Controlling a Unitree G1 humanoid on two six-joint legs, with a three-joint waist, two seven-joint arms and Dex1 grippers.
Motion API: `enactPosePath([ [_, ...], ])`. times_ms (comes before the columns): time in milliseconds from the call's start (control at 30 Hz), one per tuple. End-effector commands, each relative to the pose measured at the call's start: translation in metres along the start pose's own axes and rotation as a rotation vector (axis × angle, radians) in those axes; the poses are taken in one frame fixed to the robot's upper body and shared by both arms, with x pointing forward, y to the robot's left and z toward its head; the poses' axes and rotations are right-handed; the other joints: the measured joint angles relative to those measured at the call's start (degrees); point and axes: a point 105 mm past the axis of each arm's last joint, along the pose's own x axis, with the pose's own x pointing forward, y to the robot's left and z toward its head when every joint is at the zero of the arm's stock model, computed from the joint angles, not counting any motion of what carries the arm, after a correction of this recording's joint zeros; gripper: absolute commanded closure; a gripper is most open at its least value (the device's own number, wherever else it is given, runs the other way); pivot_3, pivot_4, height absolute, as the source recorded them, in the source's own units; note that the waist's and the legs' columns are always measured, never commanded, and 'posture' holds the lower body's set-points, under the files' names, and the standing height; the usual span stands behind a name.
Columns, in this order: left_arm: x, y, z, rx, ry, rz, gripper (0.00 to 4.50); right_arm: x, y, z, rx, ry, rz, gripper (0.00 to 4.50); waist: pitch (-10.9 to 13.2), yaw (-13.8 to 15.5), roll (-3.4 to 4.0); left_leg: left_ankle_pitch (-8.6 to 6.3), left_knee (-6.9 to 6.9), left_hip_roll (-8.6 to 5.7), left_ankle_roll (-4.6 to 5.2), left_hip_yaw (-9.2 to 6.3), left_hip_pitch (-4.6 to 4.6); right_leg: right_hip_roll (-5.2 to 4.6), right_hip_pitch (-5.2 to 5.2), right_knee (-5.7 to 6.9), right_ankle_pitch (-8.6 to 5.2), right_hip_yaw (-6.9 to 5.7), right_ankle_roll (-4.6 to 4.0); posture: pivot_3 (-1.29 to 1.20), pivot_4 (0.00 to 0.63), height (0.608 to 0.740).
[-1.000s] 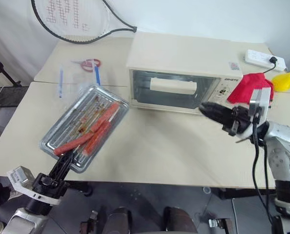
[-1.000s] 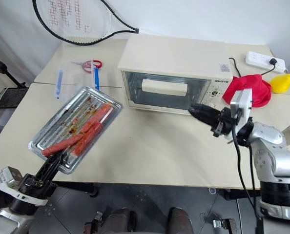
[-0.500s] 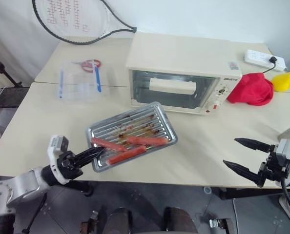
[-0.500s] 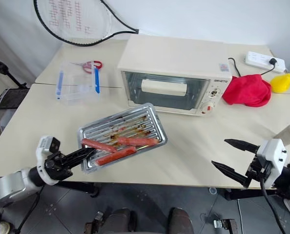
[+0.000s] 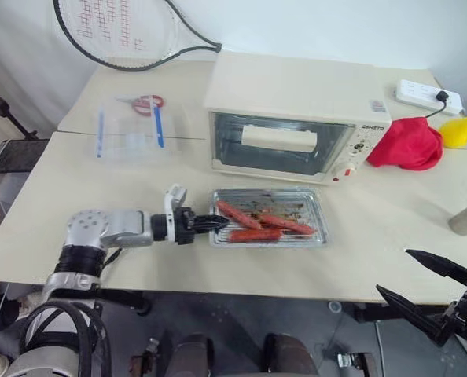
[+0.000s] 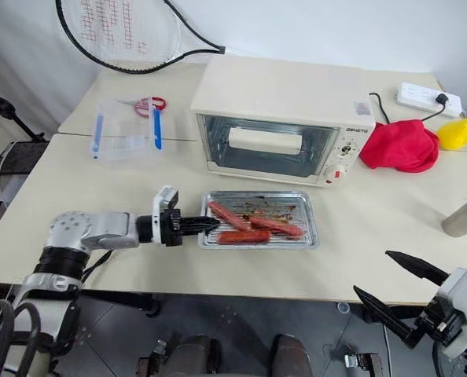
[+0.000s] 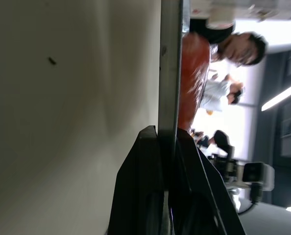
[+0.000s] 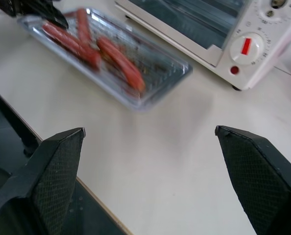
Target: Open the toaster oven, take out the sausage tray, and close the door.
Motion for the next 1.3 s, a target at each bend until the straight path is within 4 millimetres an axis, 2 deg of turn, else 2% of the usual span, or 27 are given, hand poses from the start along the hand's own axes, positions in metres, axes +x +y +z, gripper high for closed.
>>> enactPosePath([
  [33,0.005,-0.003,-0.001,0.015,0.036,-0.003,4.50,-0.003,0.003,0.011,-0.025,-0.021,-0.018,0.04,0.0,0.0,0.00,0.00,0.00,0.00,0.00,0.11,0.02,0.00,0.00,0.01,0.00,0.03,0.00,0.00,0.150,0.740],
  [167,0.031,0.003,-0.008,0.073,0.095,0.058,4.50,-0.003,0.007,0.013,-0.019,-0.024,-0.038,0.04,0.0,0.6,0.04,0.02,0.00,0.00,-0.04,0.29,0.02,0.00,-0.01,0.02,0.00,0.03,0.00,0.00,0.150,0.740],
  [333,0.042,0.007,-0.016,0.163,0.113,0.074,4.50,-0.004,0.010,0.013,-0.015,-0.019,-0.040,0.04,-0.1,2.1,0.17,0.03,0.05,-0.15,-0.03,0.27,0.11,-0.15,0.18,-0.35,0.09,0.05,0.16,0.00,0.150,0.740],
  [467,0.045,0.008,-0.015,0.193,0.084,0.074,3.38,-0.004,0.010,0.012,-0.014,-0.017,-0.032,0.00,-0.1,2.6,0.17,0.03,0.05,-0.20,-0.03,0.26,0.09,-0.20,0.19,-0.36,0.11,0.06,0.19,0.00,0.150,0.740],
  [633,0.031,0.001,-0.004,0.316,0.013,0.075,1.98,0.000,0.010,0.012,-0.012,-0.021,-0.004,0.00,-0.1,2.5,0.14,0.02,0.01,-0.19,-0.02,0.27,0.01,-0.18,0.14,-0.24,0.11,0.03,0.19,0.00,0.150,0.740],
  [700,0.020,0.000,0.003,0.379,-0.031,0.089,1.28,0.002,0.010,0.011,-0.010,-0.021,0.011,0.00,-0.1,2.3,0.12,0.02,0.01,-0.18,-0.01,0.27,0.01,-0.16,0.13,-0.24,0.11,0.03,0.19,0.00,0.150,0.740],
  [733,0.010,-0.002,0.003,0.449,-0.029,0.096,1.20,0.003,0.010,0.010,-0.010,-0.019,0.023,0.00,-0.1,2.0,0.12,0.02,0.01,-0.16,-0.01,0.28,0.01,-0.15,0.12,-0.23,0.11,0.03,0.19,0.00,0.150,0.740],
  [800,-0.013,-0.007,0.010,0.485,-0.075,0.082,0.67,0.006,0.007,0.007,-0.009,-0.015,0.045,0.00,0.0,0.8,0.05,0.04,0.00,-0.10,-0.04,0.29,0.04,-0.09,0.10,-0.19,0.10,0.04,0.17,0.00,0.150,0.740],
  [867,-0.051,-0.021,0.019,0.736,-0.162,0.060,0.11,0.006,0.001,0.005,0.001,-0.010,0.068,0.00,0.0,-0.2,0.05,0.05,-0.03,0.04,-0.07,0.38,0.06,0.03,0.02,-0.10,0.08,0.08,0.13,0.00,0.150,0.740],
  [967,-0.094,-0.026,0.007,1.088,-0.131,0.026,0.05,0.004,-0.009,0.003,0.019,-0.011,0.089,0.00,0.0,-1.0,0.03,0.08,-0.34,0.16,-0.15,0.56,0.02,0.10,-0.50,0.11,0.01,0.41,-0.03,0.00,0.150,0.740],
  [1033,-0.117,-0.026,0.005,1.191,-0.160,0.000,0.05,0.004,-0.014,0.003,0.023,-0.010,0.105,0.00,-0.1,-0.8,0.08,0.12,-0.54,0.13,-0.20,0.82,0.03,0.12,-0.59,0.03,-0.01,0.41,-0.07,0.00,0.150,0.740],
  [1167,-0.141,-0.022,0.006,1.456,-0.195,0.064,0.05,0.006,-0.023,0.007,0.021,-0.022,0.117,0.00,0.0,0.5,0.00,0.14,-0.55,0.15,-0.17,0.85,-0.06,0.11,-0.61,-0.08,-0.01,0.39,-0.07,0.00,0.150,0.740],
  [1233,-0.157,-0.014,0.000,1.555,-0.114,0.117,0.05,0.008,-0.023,0.012,0.021,-0.045,0.135,0.00,0.0,0.6,-0.03,0.13,-0.52,0.15,-0.16,0.84,-0.08,0.11,-0.61,-0.08,-0.01,0.39,-0.07,0.00,0.150,0.740],
  [1300,-0.175,-0.015,-0.009,1.656,-0.087,0.159,0.05,0.012,-0.017,0.023,0.003,-0.087,0.173,0.00,0.0,0.3,-0.03,0.13,-0.55,0.17,-0.15,0.86,-0.06,0.11,-0.63,-0.01,0.00,0.39,-0.07,0.00,0.150,0.740],
])
